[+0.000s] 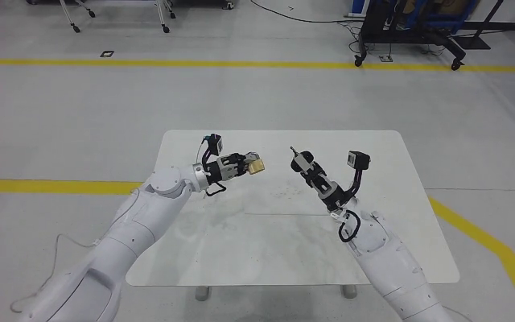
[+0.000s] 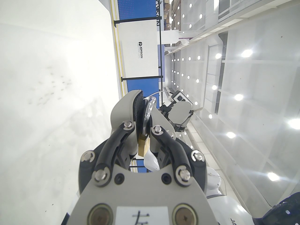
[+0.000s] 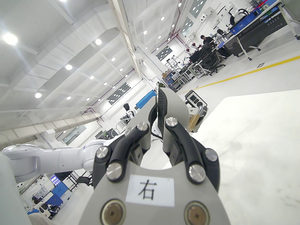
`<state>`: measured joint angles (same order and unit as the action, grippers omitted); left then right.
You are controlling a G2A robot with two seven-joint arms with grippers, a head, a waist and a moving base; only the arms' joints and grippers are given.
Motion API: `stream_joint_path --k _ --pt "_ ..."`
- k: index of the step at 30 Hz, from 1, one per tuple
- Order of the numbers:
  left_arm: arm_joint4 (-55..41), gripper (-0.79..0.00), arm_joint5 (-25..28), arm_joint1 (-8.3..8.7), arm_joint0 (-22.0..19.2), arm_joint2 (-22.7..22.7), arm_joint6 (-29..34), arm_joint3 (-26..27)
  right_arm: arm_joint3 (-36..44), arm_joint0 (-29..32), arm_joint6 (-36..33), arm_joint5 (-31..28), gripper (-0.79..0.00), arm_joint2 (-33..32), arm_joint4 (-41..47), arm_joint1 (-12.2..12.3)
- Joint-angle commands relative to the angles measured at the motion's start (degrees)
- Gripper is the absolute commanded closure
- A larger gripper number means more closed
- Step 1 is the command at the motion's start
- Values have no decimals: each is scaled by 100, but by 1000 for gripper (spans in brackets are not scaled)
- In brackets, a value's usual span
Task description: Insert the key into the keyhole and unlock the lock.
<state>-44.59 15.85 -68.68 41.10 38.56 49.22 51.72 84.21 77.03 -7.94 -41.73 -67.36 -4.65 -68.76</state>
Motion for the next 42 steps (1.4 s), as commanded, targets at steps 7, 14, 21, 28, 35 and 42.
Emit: stream_joint_path --k 7,14,21,28,35,42 --pt "0 0 0 0 0 0 0 0 48 -370 485 285 0 157 -2841 -23" --pt "0 0 0 0 0 0 0 0 937 -145 1120 -64 0 -79 -6674 147" --pt "0 0 0 0 0 0 0 0 1397 198 1378 538 0 -146 -7877 203" --pt "0 0 0 0 0 0 0 0 1397 198 1378 538 0 -146 -7877 203" --pt "293 0 -879 8 106 -24 31 257 1790 196 581 1305 0 137 -9601 228" --pt "411 0 -1783 -12 108 25 43 331 2725 678 428 1798 0 381 -12053 358"
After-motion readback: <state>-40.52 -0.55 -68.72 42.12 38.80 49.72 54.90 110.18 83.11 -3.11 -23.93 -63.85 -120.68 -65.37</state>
